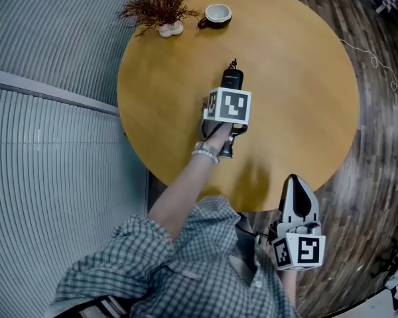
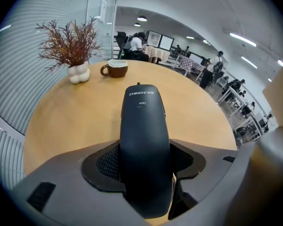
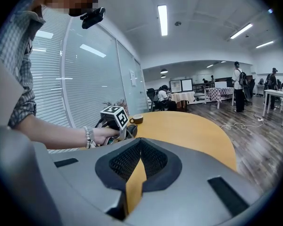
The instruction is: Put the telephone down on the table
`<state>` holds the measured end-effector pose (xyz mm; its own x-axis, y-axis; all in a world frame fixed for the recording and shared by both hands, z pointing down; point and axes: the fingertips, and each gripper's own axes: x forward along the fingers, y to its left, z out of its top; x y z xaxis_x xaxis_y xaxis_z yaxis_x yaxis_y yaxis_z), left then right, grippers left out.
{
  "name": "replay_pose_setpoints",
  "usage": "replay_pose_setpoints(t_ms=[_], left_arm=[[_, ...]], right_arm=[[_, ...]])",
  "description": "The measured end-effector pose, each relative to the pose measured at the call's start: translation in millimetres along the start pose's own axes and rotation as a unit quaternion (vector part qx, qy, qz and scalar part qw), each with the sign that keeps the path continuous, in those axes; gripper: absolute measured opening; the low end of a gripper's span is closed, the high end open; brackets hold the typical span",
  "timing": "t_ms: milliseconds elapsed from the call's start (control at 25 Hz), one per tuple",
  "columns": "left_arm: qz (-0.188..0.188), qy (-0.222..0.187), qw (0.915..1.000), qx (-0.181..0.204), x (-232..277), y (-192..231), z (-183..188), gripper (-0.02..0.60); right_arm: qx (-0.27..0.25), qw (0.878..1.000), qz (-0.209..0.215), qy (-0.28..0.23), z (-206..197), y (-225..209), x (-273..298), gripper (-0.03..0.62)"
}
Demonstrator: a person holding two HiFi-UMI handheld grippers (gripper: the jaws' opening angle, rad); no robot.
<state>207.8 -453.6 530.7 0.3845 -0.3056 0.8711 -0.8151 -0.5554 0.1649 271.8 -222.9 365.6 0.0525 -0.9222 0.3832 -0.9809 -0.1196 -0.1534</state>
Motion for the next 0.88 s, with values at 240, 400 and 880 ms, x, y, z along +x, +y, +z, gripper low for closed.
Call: replay_pose_setpoints(t_ms=[240, 400, 880], left_arm=[[0.023, 0.023, 0.9994, 0.009, 30.9, -2.1, -4.6, 0.281], [0.045, 0.029, 0.9979, 0.035, 38.9, -5.5, -3.3, 0.281], [0.031, 0.028, 0.9961, 0.078, 62.5, -20.0, -6.5, 0.287]], right_arm=[[0.006, 1.000, -0.011, 0.009, -9.0, -7.3, -3.5, 0.008], [0.008, 1.000, -0.018, 0.014, -6.5, -8.2, -7.8, 0.008], [0.016, 0.999, -0.039, 0.021, -20.4, -14.2, -13.5, 0.008]])
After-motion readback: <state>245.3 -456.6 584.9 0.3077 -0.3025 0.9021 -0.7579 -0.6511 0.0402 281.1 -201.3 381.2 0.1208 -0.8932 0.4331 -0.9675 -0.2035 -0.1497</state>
